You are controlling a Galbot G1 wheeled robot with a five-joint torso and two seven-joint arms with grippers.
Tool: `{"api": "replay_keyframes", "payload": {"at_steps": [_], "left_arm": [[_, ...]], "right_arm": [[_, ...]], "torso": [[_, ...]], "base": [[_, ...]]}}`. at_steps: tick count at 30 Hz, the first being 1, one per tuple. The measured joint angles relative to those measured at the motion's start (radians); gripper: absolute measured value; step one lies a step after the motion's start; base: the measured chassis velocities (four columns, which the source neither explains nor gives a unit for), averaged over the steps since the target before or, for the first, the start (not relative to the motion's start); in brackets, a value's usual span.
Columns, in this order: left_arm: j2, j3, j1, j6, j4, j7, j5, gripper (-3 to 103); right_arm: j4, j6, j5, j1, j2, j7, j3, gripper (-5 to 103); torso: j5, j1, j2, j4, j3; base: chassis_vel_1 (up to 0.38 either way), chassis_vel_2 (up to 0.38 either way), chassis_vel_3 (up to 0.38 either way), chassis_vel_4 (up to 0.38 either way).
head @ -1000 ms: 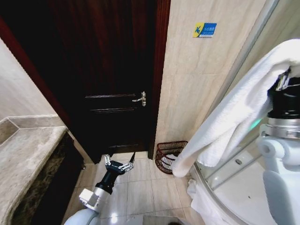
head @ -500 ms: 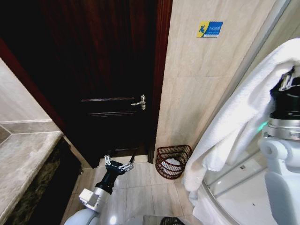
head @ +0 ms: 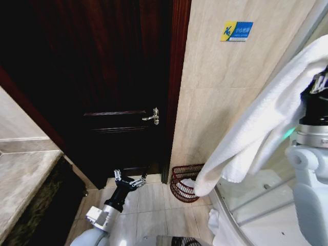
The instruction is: Discard the used towel into the hamper.
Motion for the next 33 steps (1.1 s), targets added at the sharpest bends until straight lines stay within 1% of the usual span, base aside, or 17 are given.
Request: {"api": "replay_keyframes", "payload": {"at_steps": [4, 5, 8, 13, 22, 33], "left_arm": [[0.0, 0.0, 0.0, 0.0, 0.0, 0.0, 0.0, 100], [0.0, 0.0, 0.0, 0.0, 0.0, 0.0, 0.0, 100], [0.0, 0.0, 0.0, 0.0, 0.0, 0.0, 0.0, 100], [0.0, 0.0, 0.0, 0.0, 0.0, 0.0, 0.0, 100], [0.0, 0.0, 0.0, 0.0, 0.0, 0.0, 0.0, 100], [0.0, 0.0, 0.0, 0.0, 0.0, 0.0, 0.0, 100]], "right_arm": [[-0.083, 0.033, -0.009, 0.142, -0.001, -0.024, -0.091, 8], [-0.083, 0.033, -0.009, 0.142, -0.001, -0.024, -0.091, 8], [-0.127, 0.035, -0.019, 0.239, 0.012, -0.024, -0.153, 8], [-0.152, 0.026, -0.027, 0.306, 0.019, -0.023, -0.198, 8], [-0.162, 0.022, -0.033, 0.308, 0.023, -0.026, -0.199, 8], [-0.16, 0.037, -0.058, 0.238, 0.065, -0.046, -0.185, 8]], "torso": [[-0.0001, -0.001, 0.0, 0.0, 0.0], [-0.0001, -0.001, 0.0, 0.0, 0.0], [0.0, -0.001, 0.0, 0.0001, 0.0], [-0.0001, -0.001, 0.0, 0.0, 0.0], [0.0, -0.001, 0.0, -0.0002, 0.0], [0.0, -0.001, 0.0, 0.0, 0.0]], "base": [[-0.016, 0.004, 0.004, -0.006], [0.0, 0.0, 0.0, 0.0], [0.0, 0.0, 0.0, 0.0], [0.0, 0.0, 0.0, 0.0], [0.0, 0.0, 0.0, 0.0], [0.0, 0.0, 0.0, 0.0]]}}
